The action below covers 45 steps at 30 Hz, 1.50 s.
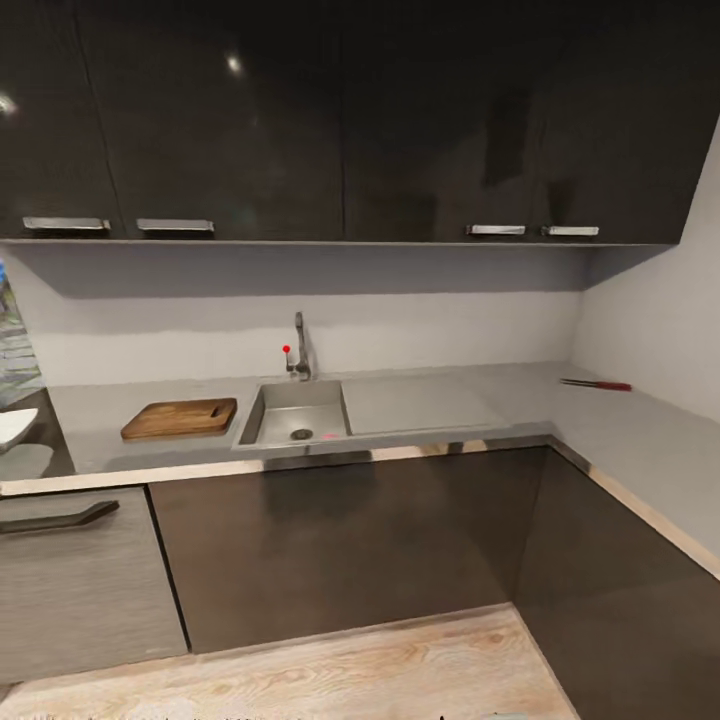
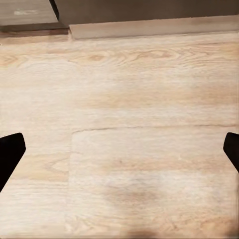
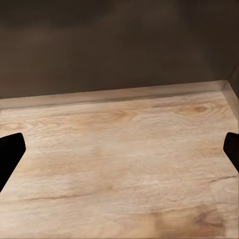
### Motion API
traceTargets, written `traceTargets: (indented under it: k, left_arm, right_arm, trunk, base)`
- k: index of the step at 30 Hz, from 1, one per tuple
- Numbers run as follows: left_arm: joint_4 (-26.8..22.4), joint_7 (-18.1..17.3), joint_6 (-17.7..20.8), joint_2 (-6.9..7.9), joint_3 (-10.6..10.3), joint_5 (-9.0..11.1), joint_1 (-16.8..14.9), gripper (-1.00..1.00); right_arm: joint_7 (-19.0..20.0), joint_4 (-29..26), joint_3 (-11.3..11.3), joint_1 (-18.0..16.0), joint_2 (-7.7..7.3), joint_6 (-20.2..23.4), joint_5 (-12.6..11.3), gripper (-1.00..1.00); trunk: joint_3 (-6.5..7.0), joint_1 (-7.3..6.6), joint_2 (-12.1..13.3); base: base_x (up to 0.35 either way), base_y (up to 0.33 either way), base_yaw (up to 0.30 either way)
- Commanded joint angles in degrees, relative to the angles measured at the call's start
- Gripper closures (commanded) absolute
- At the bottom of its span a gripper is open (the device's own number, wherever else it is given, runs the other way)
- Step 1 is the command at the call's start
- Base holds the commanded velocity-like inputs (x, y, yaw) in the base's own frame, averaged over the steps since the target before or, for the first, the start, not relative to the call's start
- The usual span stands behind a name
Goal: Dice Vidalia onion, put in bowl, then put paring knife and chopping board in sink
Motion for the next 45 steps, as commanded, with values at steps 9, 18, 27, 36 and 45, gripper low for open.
traceTargets:
  k: [9, 18, 27, 36, 45]
  left_arm:
    - [0.0, 0.1, -0.1, -0.05, 0.1, 0.1, 0.0, -1.00]
    - [0.0, 0.1, -0.1, -0.18, 0.0, 0.1, 0.0, -1.00]
    - [0.0, 0.1, -0.1, -0.19, 0.0, 0.1, 0.0, -1.00]
    - [0.1, 0.1, -0.1, -0.19, 0.0, 0.1, 0.0, -1.00]
    - [0.5, 0.1, -0.1, -0.19, 0.0, 0.1, 0.0, -1.00]
  right_arm:
    - [-0.3, 0.0, 0.5, 0.0, 0.01, -0.1, -0.1, -1.00]
    - [-0.3, 0.0, 0.5, 0.0, -0.04, -0.1, -0.1, -1.00]
    - [-0.3, 0.1, 0.5, 0.0, -0.04, -0.1, -0.1, -1.00]
    - [-0.3, 0.1, 0.5, 0.0, -0.08, -0.1, -0.1, -1.00]
    - [-0.3, 0.1, 0.5, 0.0, -0.20, -0.1, -0.1, -1.00]
  trunk:
    - [-0.06, 0.00, 0.0]
    - [-0.06, 0.00, 0.0]
    - [-0.06, 0.00, 0.0]
    - [-0.06, 0.00, 0.0]
    - [-0.06, 0.00, 0.0]
  base:
    - [0.087, -0.266, 0.242]
    - [0.063, -0.115, 0.235]
    - [0.002, -0.004, 0.042]
    - [-0.049, 0.000, 0.000]
    - [-0.298, 0.000, 0.000]
